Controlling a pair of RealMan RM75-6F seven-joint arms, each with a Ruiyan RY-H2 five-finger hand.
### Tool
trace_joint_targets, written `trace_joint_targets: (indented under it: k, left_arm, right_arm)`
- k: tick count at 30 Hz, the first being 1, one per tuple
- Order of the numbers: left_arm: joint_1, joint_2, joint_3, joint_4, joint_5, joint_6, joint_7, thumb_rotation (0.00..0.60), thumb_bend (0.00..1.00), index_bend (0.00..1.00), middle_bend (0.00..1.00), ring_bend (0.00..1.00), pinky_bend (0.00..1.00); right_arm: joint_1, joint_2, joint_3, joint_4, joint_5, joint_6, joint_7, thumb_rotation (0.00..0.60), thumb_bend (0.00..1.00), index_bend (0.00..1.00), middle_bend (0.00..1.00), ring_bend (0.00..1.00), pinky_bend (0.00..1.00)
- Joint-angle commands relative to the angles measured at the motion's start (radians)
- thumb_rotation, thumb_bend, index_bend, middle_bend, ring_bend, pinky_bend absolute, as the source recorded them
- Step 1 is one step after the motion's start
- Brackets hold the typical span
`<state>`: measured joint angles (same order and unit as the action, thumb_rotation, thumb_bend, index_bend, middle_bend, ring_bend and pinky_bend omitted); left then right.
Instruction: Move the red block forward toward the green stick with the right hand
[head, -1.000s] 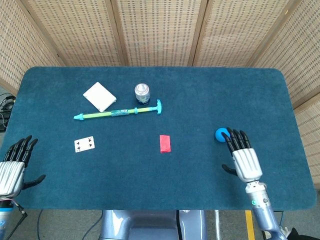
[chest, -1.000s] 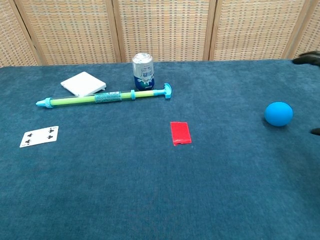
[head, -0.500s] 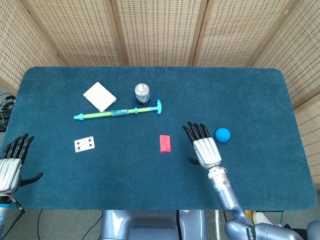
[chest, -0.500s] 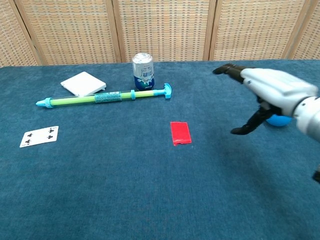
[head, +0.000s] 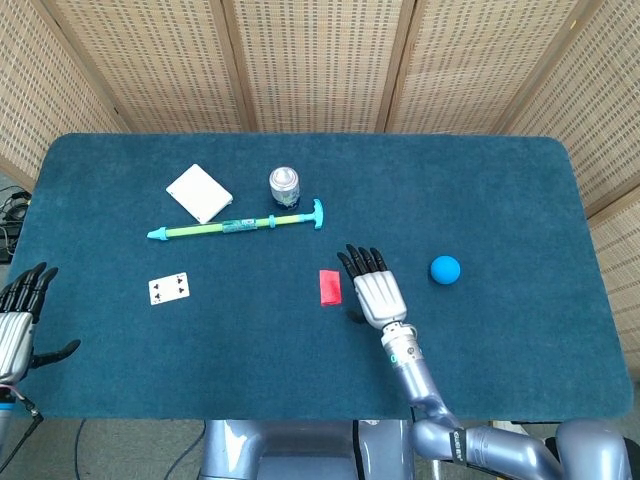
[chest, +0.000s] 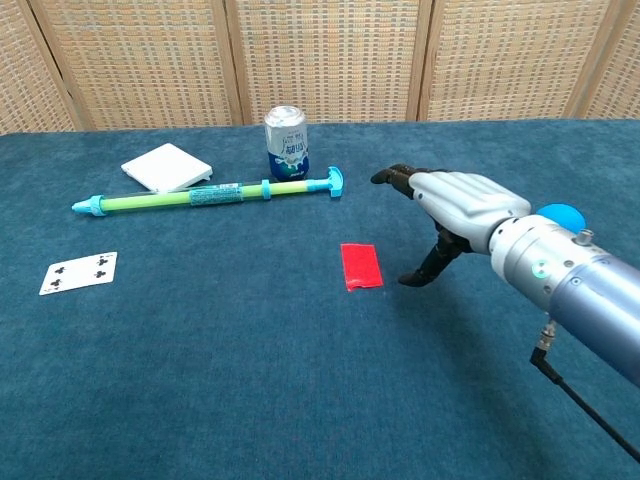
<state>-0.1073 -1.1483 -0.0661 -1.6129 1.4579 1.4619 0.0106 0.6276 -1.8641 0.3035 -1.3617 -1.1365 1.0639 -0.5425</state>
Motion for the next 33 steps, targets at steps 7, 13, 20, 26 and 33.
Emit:
trace_joint_targets:
  k: [7, 13, 20, 26, 33]
  left_arm:
    - [-0.010, -0.004, -0.005, 0.014, -0.022, -0.026, -0.006, 0.600, 0.11, 0.00, 0.00, 0.00, 0.08]
    - [-0.012, -0.006, -0.008, 0.018, -0.032, -0.030, -0.007, 0.600, 0.11, 0.00, 0.00, 0.00, 0.08]
    - [-0.014, -0.007, -0.010, 0.022, -0.039, -0.036, -0.009, 0.600, 0.11, 0.00, 0.00, 0.00, 0.08]
    - [-0.017, -0.009, -0.012, 0.028, -0.048, -0.044, -0.013, 0.600, 0.11, 0.00, 0.00, 0.00, 0.08]
    - [-0.020, -0.012, -0.011, 0.032, -0.049, -0.049, -0.013, 0.600, 0.11, 0.00, 0.00, 0.00, 0.08]
  right_arm:
    - [0.044, -0.069, 0.003, 0.112, 0.041, -0.028, 0.018, 0.600, 0.32, 0.06, 0.00, 0.00, 0.00]
    - [0.062, -0.094, 0.001, 0.150, 0.035, -0.034, 0.052, 0.600, 0.32, 0.06, 0.00, 0.00, 0.00]
    - [0.087, -0.119, 0.007, 0.190, 0.044, -0.049, 0.072, 0.600, 0.32, 0.06, 0.00, 0.00, 0.00]
    - [0.101, -0.134, 0.008, 0.221, 0.051, -0.060, 0.083, 0.600, 0.32, 0.06, 0.00, 0.00, 0.00]
    - [0.120, -0.154, 0.015, 0.266, 0.057, -0.079, 0.103, 0.600, 0.32, 0.07, 0.00, 0.00, 0.00]
